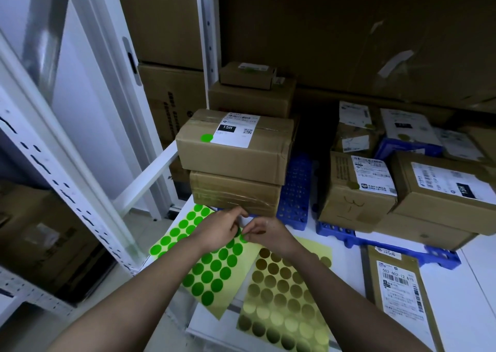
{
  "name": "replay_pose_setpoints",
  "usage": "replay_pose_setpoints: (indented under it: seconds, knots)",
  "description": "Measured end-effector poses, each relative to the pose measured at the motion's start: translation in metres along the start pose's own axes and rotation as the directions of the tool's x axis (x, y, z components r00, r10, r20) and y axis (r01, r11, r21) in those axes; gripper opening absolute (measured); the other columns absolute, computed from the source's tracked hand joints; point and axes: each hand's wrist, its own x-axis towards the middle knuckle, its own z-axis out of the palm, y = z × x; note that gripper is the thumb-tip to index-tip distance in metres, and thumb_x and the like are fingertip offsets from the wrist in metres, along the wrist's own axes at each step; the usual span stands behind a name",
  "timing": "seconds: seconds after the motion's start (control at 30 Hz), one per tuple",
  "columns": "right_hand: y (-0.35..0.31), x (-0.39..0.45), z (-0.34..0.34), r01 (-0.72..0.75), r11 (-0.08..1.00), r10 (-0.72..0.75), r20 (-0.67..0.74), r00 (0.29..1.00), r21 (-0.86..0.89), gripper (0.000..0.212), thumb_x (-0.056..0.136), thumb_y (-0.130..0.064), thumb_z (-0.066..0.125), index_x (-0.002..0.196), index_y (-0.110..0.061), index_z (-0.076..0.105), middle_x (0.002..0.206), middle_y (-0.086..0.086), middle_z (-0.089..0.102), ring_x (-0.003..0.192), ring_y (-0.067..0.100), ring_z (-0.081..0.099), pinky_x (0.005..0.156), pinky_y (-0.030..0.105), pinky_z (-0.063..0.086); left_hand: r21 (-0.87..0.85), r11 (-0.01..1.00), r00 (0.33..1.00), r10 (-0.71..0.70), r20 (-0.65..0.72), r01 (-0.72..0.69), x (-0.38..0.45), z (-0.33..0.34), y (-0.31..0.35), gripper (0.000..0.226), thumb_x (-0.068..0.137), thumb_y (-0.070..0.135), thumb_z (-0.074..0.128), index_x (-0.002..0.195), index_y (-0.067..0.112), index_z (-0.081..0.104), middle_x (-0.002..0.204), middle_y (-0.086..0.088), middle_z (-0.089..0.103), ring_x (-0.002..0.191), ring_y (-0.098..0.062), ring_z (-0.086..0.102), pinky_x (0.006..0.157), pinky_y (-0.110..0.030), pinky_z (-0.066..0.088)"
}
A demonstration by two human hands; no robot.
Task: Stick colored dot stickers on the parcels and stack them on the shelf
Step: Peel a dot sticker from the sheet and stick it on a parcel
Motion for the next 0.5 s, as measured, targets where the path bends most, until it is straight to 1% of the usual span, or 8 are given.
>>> replay_pose_setpoints:
  seconds: [0.03,0.13,0.2,0.23,0.3,0.4,0.47,0.5]
  knots:
    - [0.001,-0.001,0.000,0.009,1.000,-0.009,-0.012,1.000,-0.004,0.016,0.083,-0.004,0.070,0.081,-0.019,0.068,0.079,-0.004,0.068,0.075,0.002,0.063,0.076,0.015,0.049,0.001,1.000,1.000,0.011,-0.004,-0.011,-0.001,0.001,0.000,0.040,0.090,0.008,0.046,0.128,0.020,0.049,0.117,-0.005,0.062,0.101,-0.021,0.059,0.080,-0.034,0.048]
    - [0.004,-0.005,0.002,0.032,0.999,-0.031,-0.042,0.999,0.021,0.010,0.083,0.000,0.069,0.087,-0.009,0.071,0.080,-0.006,0.066,0.070,-0.008,0.061,0.073,0.011,0.047,0.041,0.999,1.000,0.023,-0.020,-0.022,-0.003,0.007,-0.002,0.039,0.089,0.009,0.048,0.127,0.018,0.050,0.124,-0.005,0.056,0.113,-0.021,0.053,0.088,-0.033,0.045]
    - [0.006,-0.007,0.002,0.048,0.998,-0.045,-0.105,0.993,0.028,0.008,0.082,0.001,0.070,0.087,-0.004,0.072,0.083,-0.003,0.065,0.070,-0.010,0.059,0.073,0.009,0.046,0.094,0.995,0.998,0.037,-0.055,-0.031,-0.005,0.013,-0.004,0.039,0.089,0.012,0.049,0.128,0.018,0.051,0.124,-0.003,0.054,0.117,-0.020,0.050,0.091,-0.032,0.044]
    - [0.008,-0.008,0.001,0.047,0.998,-0.042,-0.142,0.989,0.032,0.007,0.082,0.001,0.070,0.087,-0.004,0.073,0.084,-0.002,0.065,0.069,-0.011,0.058,0.073,0.009,0.046,0.134,0.990,0.996,0.045,-0.073,-0.035,-0.005,0.015,-0.004,0.039,0.089,0.014,0.049,0.128,0.018,0.050,0.124,-0.003,0.053,0.117,-0.020,0.049,0.091,-0.032,0.043]
    - [0.009,-0.010,0.000,0.026,0.998,-0.013,-0.190,0.982,0.063,0.009,0.082,-0.001,0.070,0.084,-0.009,0.072,0.081,-0.005,0.066,0.068,-0.010,0.059,0.071,0.009,0.046,0.223,0.974,0.993,0.063,-0.098,-0.040,-0.007,0.020,-0.005,0.041,0.090,0.017,0.050,0.131,0.019,0.048,0.126,-0.002,0.050,0.118,-0.020,0.048,0.091,-0.031,0.043]
    - [0.013,-0.015,-0.003,-0.006,0.991,0.037,-0.231,0.972,0.133,0.019,0.083,-0.003,0.070,0.077,-0.021,0.068,0.078,-0.008,0.067,0.069,-0.004,0.060,0.070,0.010,0.046,0.268,0.962,0.985,0.089,-0.150,-0.046,-0.011,0.030,-0.007,0.045,0.087,0.016,0.054,0.132,0.019,0.049,0.126,-0.004,0.051,0.115,-0.024,0.051,0.086,-0.035,0.046]
    - [0.014,-0.021,-0.006,-0.007,0.986,0.050,-0.254,0.966,0.167,0.021,0.084,-0.002,0.069,0.076,-0.021,0.067,0.078,-0.007,0.067,0.069,-0.004,0.060,0.070,0.010,0.046,0.272,0.960,0.976,0.117,-0.183,-0.064,-0.014,0.036,-0.009,0.046,0.079,0.013,0.063,0.124,0.017,0.056,0.118,-0.007,0.055,0.102,-0.028,0.059,0.074,-0.038,0.051]
    - [0.014,-0.024,-0.008,-0.003,0.983,0.052,-0.264,0.963,0.182,0.019,0.084,-0.001,0.068,0.078,-0.018,0.067,0.079,-0.006,0.067,0.068,-0.006,0.061,0.070,0.010,0.047,0.267,0.961,0.972,0.126,-0.200,-0.069,-0.015,0.039,-0.009,0.047,0.074,0.011,0.069,0.120,0.017,0.059,0.113,-0.007,0.057,0.094,-0.028,0.062,0.067,-0.037,0.052]
